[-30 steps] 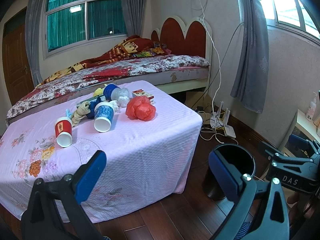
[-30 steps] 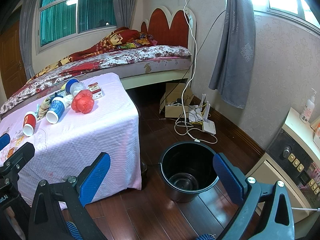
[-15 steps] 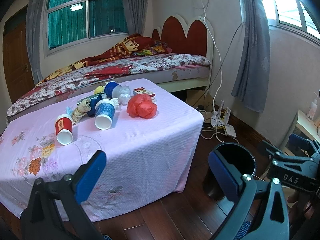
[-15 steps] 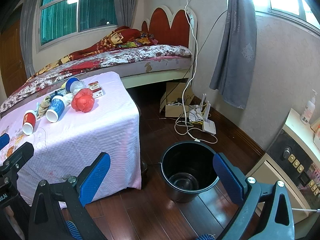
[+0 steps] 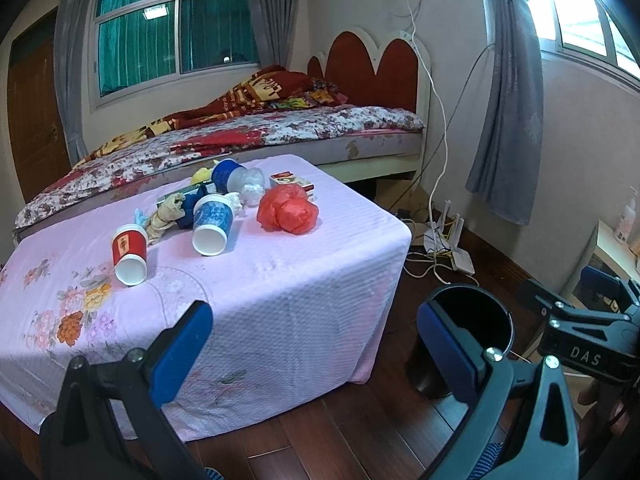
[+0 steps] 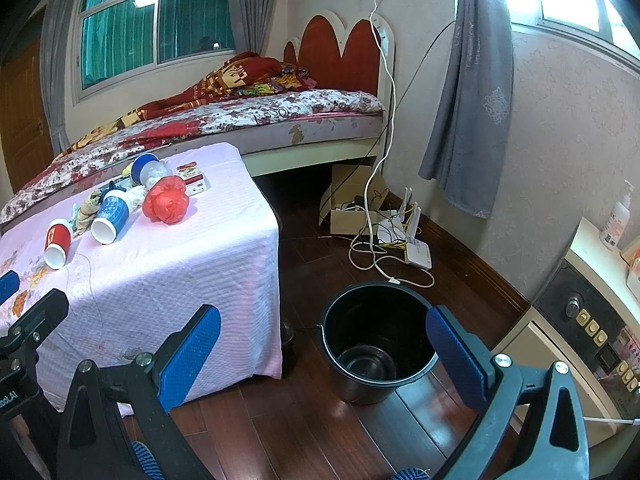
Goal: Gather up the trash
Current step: 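Grasp the red paper cup with the left tool while the right tool grasps the blue-patterned cup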
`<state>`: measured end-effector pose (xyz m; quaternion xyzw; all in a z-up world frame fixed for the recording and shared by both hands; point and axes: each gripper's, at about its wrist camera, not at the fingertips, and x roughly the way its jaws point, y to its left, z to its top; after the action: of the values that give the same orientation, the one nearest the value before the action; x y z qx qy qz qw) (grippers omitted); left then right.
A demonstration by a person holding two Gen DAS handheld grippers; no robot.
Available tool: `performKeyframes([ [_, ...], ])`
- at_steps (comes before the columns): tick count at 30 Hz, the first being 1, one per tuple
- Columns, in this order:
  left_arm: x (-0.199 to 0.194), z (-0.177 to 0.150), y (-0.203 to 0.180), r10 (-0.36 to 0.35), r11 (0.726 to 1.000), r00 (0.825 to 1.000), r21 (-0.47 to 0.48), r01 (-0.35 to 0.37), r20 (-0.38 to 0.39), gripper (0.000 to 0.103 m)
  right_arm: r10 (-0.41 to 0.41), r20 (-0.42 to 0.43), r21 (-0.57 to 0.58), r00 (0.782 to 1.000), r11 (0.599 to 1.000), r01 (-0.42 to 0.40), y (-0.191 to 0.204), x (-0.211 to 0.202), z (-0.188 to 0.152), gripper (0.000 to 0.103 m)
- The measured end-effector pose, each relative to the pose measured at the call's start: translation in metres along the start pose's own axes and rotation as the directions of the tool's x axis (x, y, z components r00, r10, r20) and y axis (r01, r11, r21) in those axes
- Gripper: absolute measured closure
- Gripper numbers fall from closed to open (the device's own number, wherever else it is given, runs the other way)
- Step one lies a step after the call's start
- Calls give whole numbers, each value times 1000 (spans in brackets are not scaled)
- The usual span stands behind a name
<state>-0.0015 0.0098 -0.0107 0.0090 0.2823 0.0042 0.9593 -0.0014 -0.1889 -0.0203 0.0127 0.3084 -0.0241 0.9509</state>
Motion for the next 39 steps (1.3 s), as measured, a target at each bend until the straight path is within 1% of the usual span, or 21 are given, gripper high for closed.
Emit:
performKeyframes([
  [5, 5, 2, 8, 13, 1000, 1000, -16, -14, -3, 1, -2, -12, -15, 1000, 1000, 2, 6, 7, 0, 0],
  [10, 12, 7, 35, 51, 997, 999, -49, -51, -3, 1, 28, -53, -34, 998, 999, -30, 21, 19, 6, 0],
  [15, 20, 11, 74, 116, 989, 993, -89, -116, -6, 1, 93, -52, -82, 994, 992, -97, 56, 25, 23, 0],
  [18, 27, 11, 99, 156, 981, 988, -110, -157, -16, 1, 143, -63, -135, 988, 979, -150, 84, 33, 32, 0],
  [19, 30, 11, 107, 170, 978, 985, -116, -172, -25, 1, 144, -60, -157, 988, 976, -152, 92, 36, 34, 0],
  [21, 35, 10, 122, 191, 972, 981, -131, -194, -38, 1, 172, -36, -205, 984, 963, -176, 112, 40, 39, 0],
  [23, 41, 9, 139, 212, 966, 976, -144, -217, -50, 1, 212, -8, -223, 977, 952, -208, 131, 47, 45, 0],
  [25, 50, 8, 155, 235, 957, 969, -159, -243, -69, 1, 230, 34, -249, 973, 944, -215, 148, 53, 52, 0],
  [27, 58, 6, 170, 262, 947, 961, -172, -273, -85, 1, 232, -35, -283, 972, 931, -233, 167, 70, 63, 0],
  [28, 63, 5, 180, 278, 939, 956, -182, -292, -95, 1, 227, -46, -291, 973, 929, -231, 174, 75, 67, 0],
  [31, 73, 3, 200, 287, 930, 951, -205, -305, -113, 1, 273, -49, -300, 961, 913, -275, 194, 89, 76, 0],
  [32, 75, 3, 206, 283, 929, 952, -212, -303, -118, 1, 274, -45, -310, 961, 910, -274, 202, 94, 78, 0],
  [34, 82, 1, 217, 263, 928, 956, -236, -287, -128, 1, 273, -47, -327, 961, 905, -273, 213, 106, 80, 0],
  [36, 89, 1, 224, 239, 930, 962, -252, -266, -133, 1, 273, -78, -319, 959, 904, -283, 221, 127, 84, 0],
  [39, 97, 3, 229, 257, 926, 957, -248, -284, -135, 1, 313, -95, -288, 945, 900, -327, 229, 140, 88, 0],
])
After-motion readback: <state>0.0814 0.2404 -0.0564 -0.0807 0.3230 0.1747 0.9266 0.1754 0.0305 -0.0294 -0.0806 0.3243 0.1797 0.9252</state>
